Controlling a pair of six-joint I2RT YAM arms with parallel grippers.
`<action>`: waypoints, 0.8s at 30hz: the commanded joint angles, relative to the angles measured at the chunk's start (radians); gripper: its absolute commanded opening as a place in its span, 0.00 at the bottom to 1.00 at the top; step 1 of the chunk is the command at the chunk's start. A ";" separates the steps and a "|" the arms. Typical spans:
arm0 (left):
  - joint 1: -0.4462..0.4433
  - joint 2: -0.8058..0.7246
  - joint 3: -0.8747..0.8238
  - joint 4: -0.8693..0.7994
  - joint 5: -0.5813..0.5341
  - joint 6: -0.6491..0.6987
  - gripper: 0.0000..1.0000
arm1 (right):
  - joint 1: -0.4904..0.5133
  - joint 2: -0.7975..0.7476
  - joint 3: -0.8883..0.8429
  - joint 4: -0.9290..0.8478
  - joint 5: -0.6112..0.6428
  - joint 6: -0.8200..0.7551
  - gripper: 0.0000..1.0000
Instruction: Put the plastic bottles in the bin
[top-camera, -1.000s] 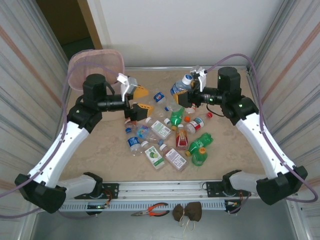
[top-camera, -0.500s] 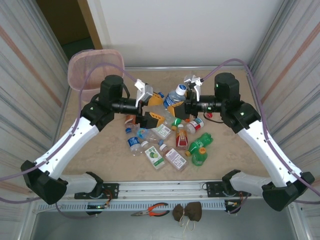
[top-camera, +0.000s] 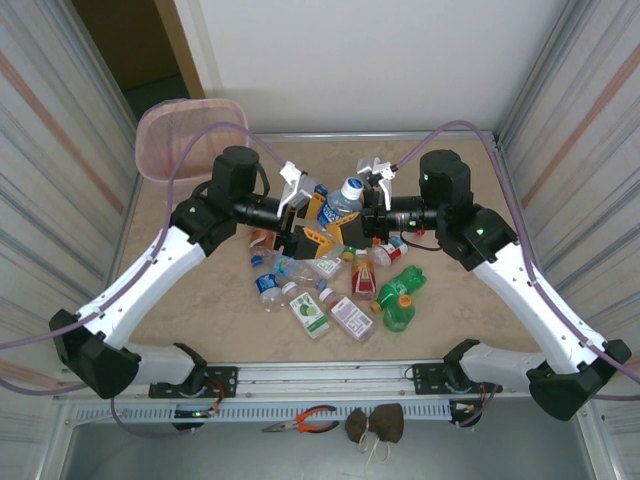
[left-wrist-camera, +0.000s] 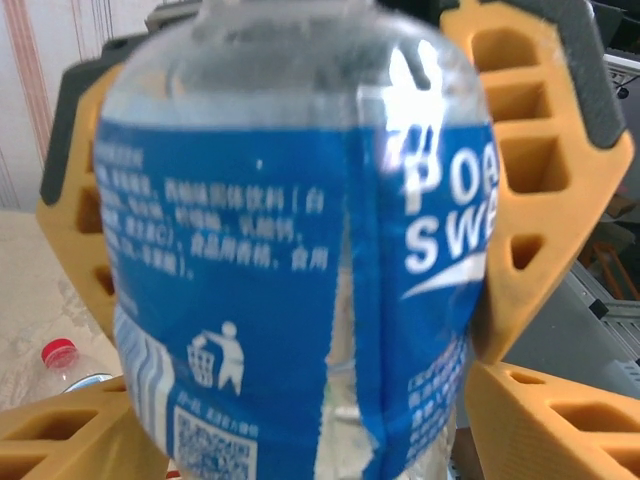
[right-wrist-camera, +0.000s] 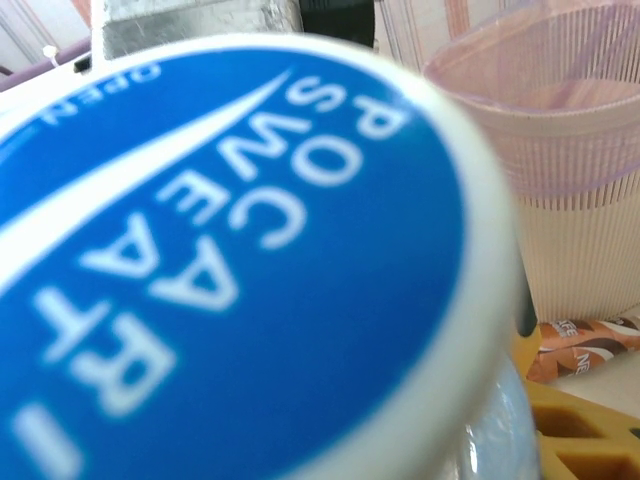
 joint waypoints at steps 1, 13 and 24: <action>-0.005 0.009 0.035 -0.040 0.040 0.034 0.74 | 0.010 -0.023 0.037 -0.001 0.013 0.001 0.60; -0.005 0.000 0.054 -0.079 0.037 0.086 0.61 | 0.025 -0.042 0.040 -0.006 0.054 0.004 0.69; 0.036 -0.037 0.088 -0.132 -0.123 0.111 0.59 | 0.024 -0.134 0.028 -0.075 0.251 -0.038 1.00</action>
